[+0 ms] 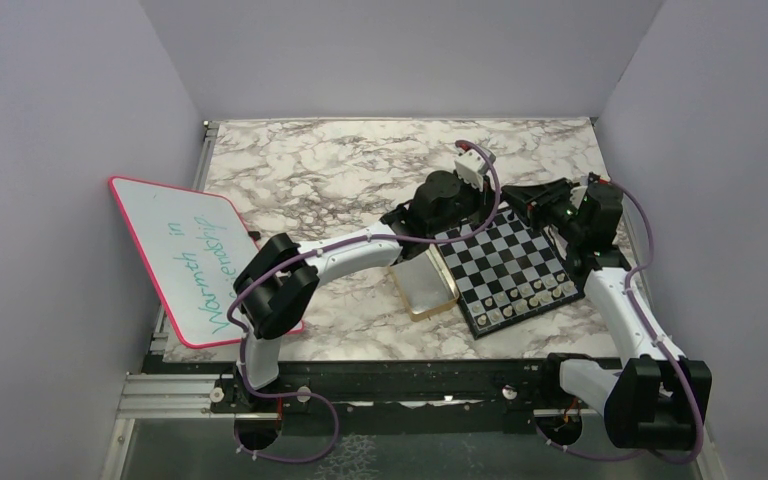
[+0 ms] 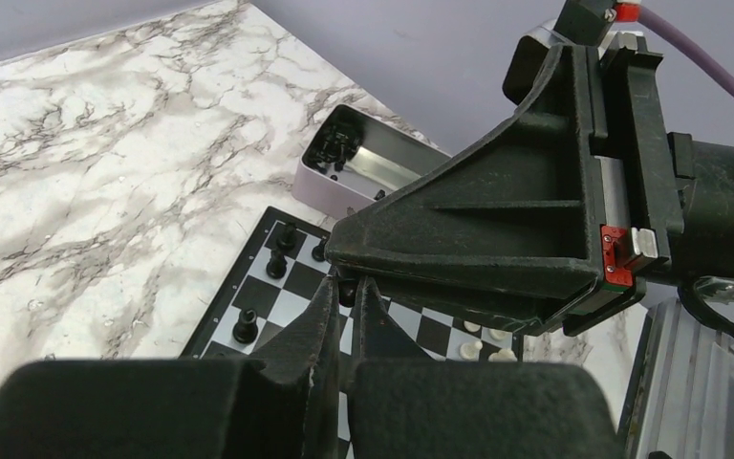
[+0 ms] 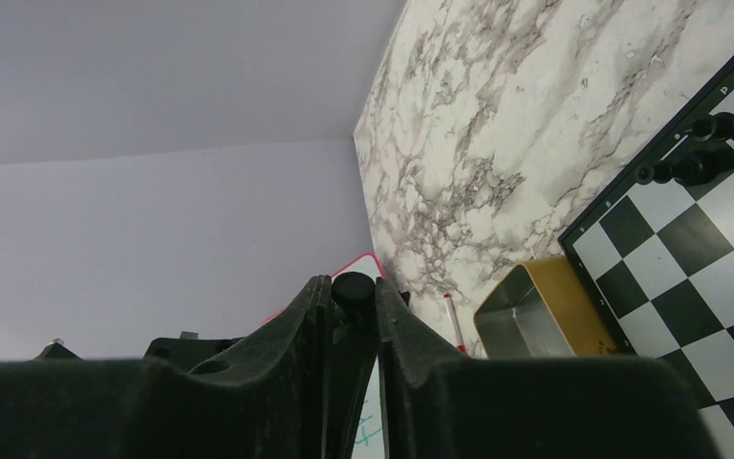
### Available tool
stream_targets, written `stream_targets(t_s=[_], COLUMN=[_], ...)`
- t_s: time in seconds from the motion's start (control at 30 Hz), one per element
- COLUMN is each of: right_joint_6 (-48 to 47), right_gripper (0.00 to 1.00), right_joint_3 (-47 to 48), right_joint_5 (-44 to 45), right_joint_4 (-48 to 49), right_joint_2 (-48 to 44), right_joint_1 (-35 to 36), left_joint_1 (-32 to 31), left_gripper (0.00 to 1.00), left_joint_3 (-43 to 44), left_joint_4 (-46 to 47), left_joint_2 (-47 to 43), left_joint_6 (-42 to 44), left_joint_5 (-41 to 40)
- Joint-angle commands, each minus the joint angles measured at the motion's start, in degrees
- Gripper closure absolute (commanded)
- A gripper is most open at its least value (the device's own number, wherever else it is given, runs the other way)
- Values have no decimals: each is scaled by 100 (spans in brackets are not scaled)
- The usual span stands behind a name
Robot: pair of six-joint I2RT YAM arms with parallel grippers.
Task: Set up the chess pieces on the board
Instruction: Place the chess piece on the chessboard.
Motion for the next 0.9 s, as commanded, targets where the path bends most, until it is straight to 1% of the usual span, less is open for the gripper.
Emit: stream_targets(t_s=[0.0, 0.1, 0.17, 0.23, 0.33, 0.4, 0.47, 0.6, 0.7, 0.77, 0.87], right_joint_6=[-387, -739, -1073, -1396, -1785, -2022, -2542, -3454, -3997, -4225, -4376], right_gripper=[72, 64, 59, 56, 56, 57, 59, 63, 68, 71, 71], right_joint_3=[-118, -47, 61, 81, 24, -68, -80, 139, 215, 228, 119], right_joint_5=[-90, 115, 334, 511, 668, 610, 286, 87, -15, 4, 75], right_joint_4=[-262, -501, -774, -1022, -1194, -1097, -946, -1455, -1800, -2001, -2085], right_joint_2=[-181, -281, -348, -397, -431, -443, -389, -198, -57, -9, -99], right_joint_1=[33, 37, 35, 34, 33, 33, 37, 37, 35, 36, 33], left_joint_1=[-45, -45, -36, -36, -36, -36, -36, -37, -37, -36, -36], left_gripper=[100, 100, 100, 100, 100, 100, 100, 100, 100, 100, 100], left_joint_3=[-16, -256, -359, -410, -290, -213, -139, 223, 651, 972, 1518], left_joint_4=[234, 32, -293, -779, -1733, -2314, -2949, -4098, -4833, -5315, -5963], left_joint_2=[-239, -453, -597, -736, -873, -941, -979, -885, -677, -475, -32], left_joint_6=[115, 121, 169, 252, 389, 474, 513, 647, 799, 899, 1099], left_joint_5=[107, 2, -58, -139, -306, -302, -269, -42, 184, 270, 370])
